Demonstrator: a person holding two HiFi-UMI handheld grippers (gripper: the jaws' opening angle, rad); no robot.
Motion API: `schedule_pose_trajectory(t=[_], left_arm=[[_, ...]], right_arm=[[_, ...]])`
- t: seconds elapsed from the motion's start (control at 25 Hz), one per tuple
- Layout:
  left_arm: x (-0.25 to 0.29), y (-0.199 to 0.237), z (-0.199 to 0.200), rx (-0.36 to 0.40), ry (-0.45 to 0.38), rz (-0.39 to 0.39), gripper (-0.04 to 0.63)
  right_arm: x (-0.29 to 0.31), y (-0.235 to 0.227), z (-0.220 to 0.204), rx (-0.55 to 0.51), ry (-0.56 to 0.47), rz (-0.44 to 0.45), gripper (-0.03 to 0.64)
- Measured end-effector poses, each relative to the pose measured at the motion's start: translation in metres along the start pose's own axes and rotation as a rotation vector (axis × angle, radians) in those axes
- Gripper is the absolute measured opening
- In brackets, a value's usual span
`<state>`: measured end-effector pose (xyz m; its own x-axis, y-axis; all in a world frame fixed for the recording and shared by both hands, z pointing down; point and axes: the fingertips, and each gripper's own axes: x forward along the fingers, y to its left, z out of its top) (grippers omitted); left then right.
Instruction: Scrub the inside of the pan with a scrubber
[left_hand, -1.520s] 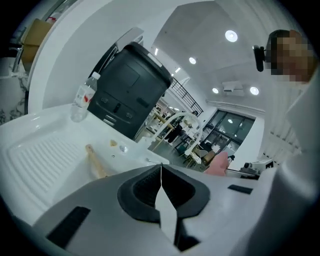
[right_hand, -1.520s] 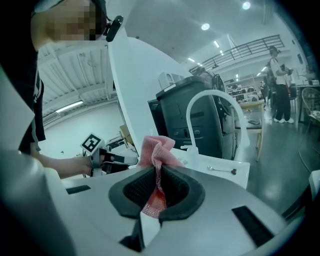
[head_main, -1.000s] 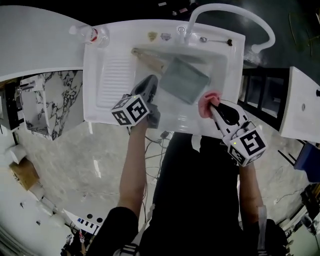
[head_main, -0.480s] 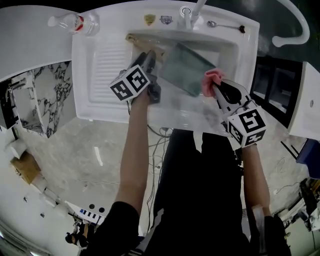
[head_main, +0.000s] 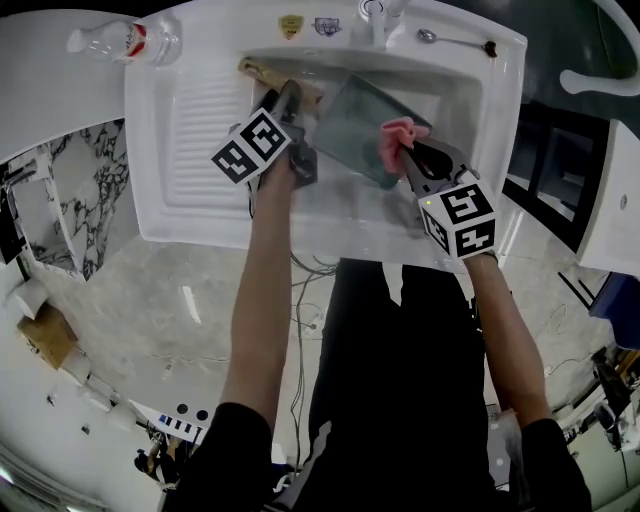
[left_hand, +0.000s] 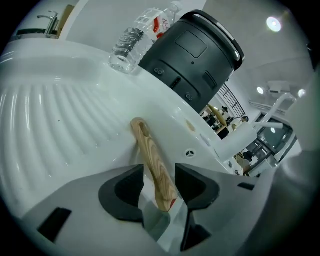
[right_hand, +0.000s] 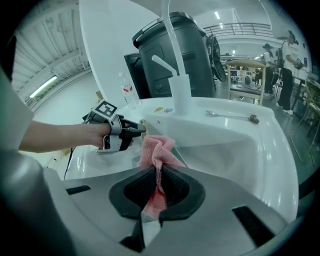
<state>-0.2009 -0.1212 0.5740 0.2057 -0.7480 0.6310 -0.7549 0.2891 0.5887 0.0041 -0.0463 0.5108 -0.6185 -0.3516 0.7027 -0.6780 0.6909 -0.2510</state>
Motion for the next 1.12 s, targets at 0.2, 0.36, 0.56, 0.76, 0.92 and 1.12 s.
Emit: schedule_pose_trajectory(t=[0.2,0.36,0.56,0.76,0.92,1.12], left_arm=[[0.012,0.0,0.0,0.038,0.013,0.017,0.189],[0.016,0.001,-0.006,0.061,0.047,0.033,0.172],[0.014,0.003,-0.008,0.021,0.052,0.025,0.16],[0.016,0.002,-0.009,0.032,0.071,0.025,0.16],[0.017,0.002,-0.008,0.04,0.078,0.021,0.16],[0.016,0.002,-0.009,0.05,0.082,0.026,0.16]], right_arm=[[0.038,-0.006,-0.021,-0.017,0.092,0.006,0.032],[0.068,-0.01,-0.033,-0.014,0.16,-0.01,0.032],[0.099,-0.012,-0.047,-0.031,0.232,-0.039,0.032],[0.118,-0.017,-0.052,-0.042,0.265,-0.065,0.032],[0.132,-0.02,-0.051,-0.053,0.274,-0.082,0.032],[0.145,-0.026,-0.037,0.008,0.245,-0.122,0.032]])
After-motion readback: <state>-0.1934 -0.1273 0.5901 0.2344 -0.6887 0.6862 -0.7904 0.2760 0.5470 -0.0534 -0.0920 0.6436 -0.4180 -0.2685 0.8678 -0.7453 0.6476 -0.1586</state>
